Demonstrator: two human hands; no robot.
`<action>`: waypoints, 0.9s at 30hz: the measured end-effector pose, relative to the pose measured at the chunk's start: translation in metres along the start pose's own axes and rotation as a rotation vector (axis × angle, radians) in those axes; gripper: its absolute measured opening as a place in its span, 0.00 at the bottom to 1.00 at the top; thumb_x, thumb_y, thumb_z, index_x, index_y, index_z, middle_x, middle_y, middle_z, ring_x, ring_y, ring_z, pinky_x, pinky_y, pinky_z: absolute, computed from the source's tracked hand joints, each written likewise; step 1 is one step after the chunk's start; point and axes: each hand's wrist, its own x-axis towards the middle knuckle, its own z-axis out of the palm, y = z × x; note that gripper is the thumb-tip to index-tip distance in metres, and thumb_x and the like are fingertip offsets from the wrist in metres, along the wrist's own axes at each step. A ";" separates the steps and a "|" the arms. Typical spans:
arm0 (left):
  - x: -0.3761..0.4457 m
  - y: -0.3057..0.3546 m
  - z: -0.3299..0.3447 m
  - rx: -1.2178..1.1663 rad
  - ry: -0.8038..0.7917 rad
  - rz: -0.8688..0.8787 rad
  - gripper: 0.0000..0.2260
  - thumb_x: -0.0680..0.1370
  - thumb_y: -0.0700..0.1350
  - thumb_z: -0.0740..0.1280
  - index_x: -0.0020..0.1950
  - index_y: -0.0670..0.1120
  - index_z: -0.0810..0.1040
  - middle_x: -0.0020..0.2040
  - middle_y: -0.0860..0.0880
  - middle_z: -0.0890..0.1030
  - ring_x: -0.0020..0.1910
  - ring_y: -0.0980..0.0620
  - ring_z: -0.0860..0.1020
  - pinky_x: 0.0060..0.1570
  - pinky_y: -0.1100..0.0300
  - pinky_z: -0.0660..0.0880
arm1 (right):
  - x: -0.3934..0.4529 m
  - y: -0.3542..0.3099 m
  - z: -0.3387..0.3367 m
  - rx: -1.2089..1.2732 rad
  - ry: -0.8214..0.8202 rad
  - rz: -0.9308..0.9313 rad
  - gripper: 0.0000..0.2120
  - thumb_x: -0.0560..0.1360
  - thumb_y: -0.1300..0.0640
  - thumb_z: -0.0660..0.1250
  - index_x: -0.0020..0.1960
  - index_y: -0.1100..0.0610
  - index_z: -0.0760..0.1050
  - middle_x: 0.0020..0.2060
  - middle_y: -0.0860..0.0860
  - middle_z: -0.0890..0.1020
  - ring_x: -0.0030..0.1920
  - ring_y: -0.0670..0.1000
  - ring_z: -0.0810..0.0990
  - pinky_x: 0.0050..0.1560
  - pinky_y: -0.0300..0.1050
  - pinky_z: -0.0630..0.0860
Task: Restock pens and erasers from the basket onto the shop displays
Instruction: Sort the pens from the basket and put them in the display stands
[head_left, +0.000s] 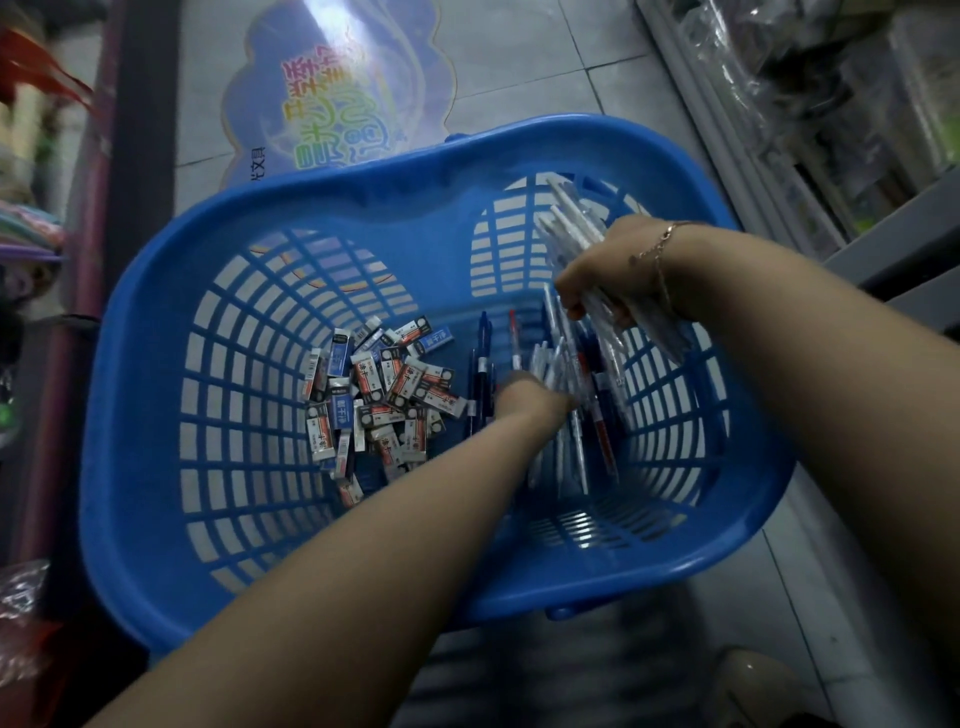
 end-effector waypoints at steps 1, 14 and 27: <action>-0.001 0.002 0.006 0.026 0.013 0.007 0.23 0.72 0.50 0.74 0.58 0.40 0.68 0.47 0.45 0.72 0.43 0.48 0.73 0.37 0.58 0.72 | -0.001 0.002 0.001 0.010 0.004 0.001 0.06 0.63 0.62 0.71 0.30 0.60 0.75 0.22 0.53 0.76 0.22 0.50 0.72 0.25 0.37 0.72; -0.005 -0.003 0.022 0.359 0.102 0.070 0.08 0.77 0.37 0.66 0.55 0.39 0.74 0.52 0.41 0.78 0.51 0.42 0.79 0.48 0.52 0.78 | -0.002 0.008 0.003 0.095 -0.002 -0.031 0.08 0.65 0.64 0.69 0.29 0.61 0.72 0.15 0.51 0.71 0.13 0.46 0.66 0.18 0.33 0.67; -0.054 -0.004 -0.105 -0.216 -0.175 0.007 0.08 0.71 0.42 0.71 0.45 0.38 0.77 0.35 0.45 0.79 0.23 0.57 0.72 0.24 0.67 0.69 | -0.030 -0.008 0.006 0.234 -0.149 0.074 0.06 0.62 0.62 0.69 0.28 0.59 0.75 0.25 0.55 0.73 0.20 0.50 0.66 0.24 0.36 0.66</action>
